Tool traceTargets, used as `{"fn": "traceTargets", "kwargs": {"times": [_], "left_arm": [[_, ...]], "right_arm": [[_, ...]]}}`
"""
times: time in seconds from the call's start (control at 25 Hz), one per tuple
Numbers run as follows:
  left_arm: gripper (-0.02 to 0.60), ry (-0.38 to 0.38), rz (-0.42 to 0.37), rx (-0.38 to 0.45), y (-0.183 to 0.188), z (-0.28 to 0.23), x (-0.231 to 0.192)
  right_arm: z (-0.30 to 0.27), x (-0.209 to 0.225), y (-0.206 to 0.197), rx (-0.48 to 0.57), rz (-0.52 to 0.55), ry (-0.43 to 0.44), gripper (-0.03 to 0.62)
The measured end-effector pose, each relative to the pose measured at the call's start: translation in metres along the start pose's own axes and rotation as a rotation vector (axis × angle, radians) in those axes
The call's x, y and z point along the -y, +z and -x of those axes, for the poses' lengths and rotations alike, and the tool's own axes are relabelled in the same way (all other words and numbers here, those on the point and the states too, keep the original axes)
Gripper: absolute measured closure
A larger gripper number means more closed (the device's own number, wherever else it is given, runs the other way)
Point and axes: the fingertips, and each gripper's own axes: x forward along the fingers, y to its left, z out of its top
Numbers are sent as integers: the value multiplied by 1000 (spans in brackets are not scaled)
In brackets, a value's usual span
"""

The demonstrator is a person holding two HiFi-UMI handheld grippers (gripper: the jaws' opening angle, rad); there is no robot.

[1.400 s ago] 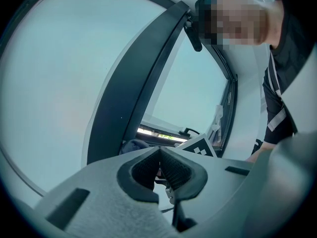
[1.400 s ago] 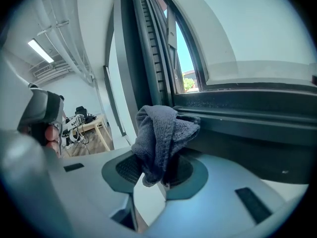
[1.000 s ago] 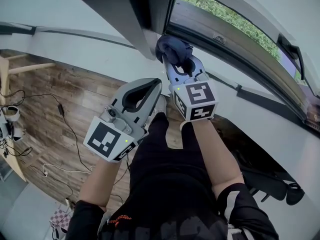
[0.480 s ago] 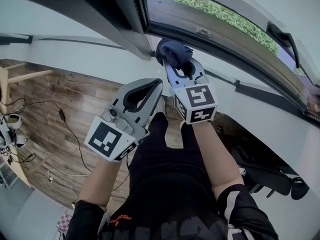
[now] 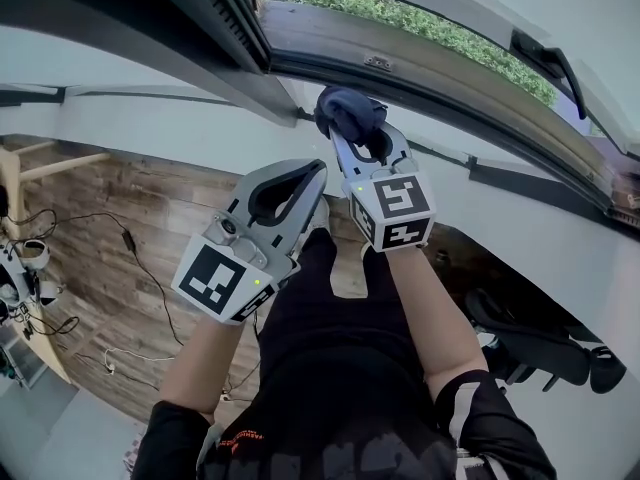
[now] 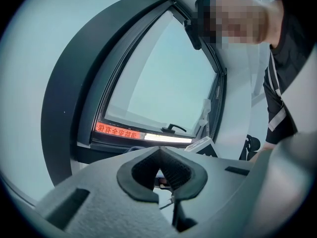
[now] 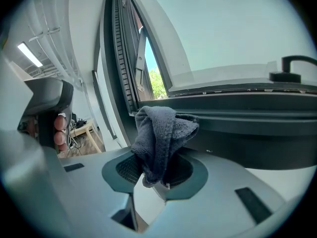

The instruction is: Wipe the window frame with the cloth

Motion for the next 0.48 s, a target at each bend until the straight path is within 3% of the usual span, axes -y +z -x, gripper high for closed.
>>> {"fn": "traceTargets", "kwargs": {"times": [0.48], "left_arm": [[561,-27,-17,-6,5,-15,22]], "right_arm": [[25,23,-3,2,-8,-34,484]]}}
